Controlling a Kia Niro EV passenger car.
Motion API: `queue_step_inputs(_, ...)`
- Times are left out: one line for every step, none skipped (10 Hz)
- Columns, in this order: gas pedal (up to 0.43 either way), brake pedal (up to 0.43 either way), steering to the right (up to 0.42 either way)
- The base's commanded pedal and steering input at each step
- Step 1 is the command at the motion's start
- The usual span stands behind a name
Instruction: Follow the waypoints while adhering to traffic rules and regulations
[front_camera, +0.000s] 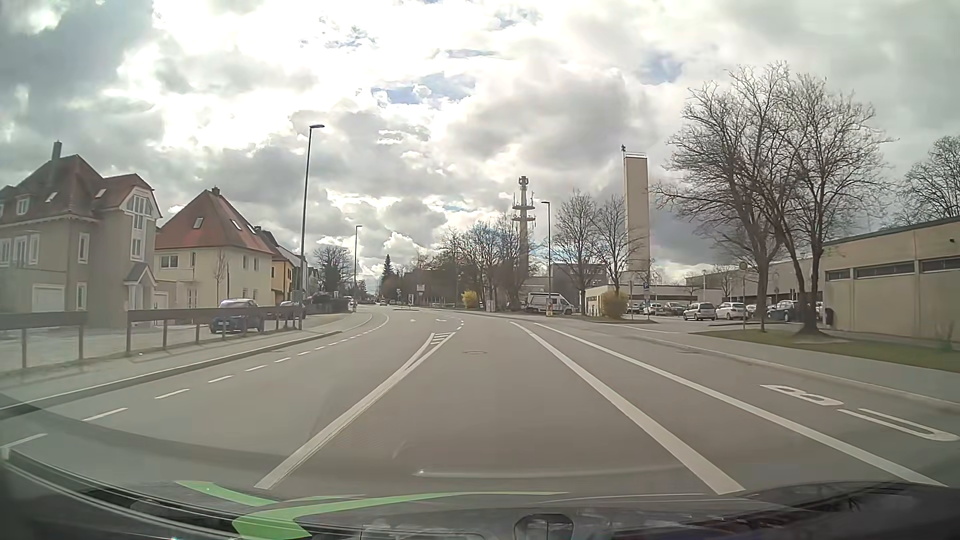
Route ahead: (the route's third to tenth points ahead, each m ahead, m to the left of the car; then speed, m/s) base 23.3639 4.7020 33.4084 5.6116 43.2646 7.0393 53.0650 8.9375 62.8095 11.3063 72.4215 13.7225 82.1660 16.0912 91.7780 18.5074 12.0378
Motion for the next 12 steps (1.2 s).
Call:
queue_step_inputs(0.169, 0.0, 0.001)
queue_step_inputs(0.177, 0.0, 0.0)
queue_step_inputs(0.177, 0.0, 0.0)
queue_step_inputs(0.177, 0.0, -0.001)
queue_step_inputs(0.177, 0.0, -0.001)
queue_step_inputs(0.177, 0.0, 0.0)
queue_step_inputs(0.177, 0.0, 0.0)
queue_step_inputs(0.177, 0.0, 0.0)
queue_step_inputs(0.177, 0.0, 0.0)
queue_step_inputs(0.177, 0.0, 0.0)
queue_step_inputs(0.177, 0.0, 0.0)
queue_step_inputs(0.177, 0.0, -0.001)
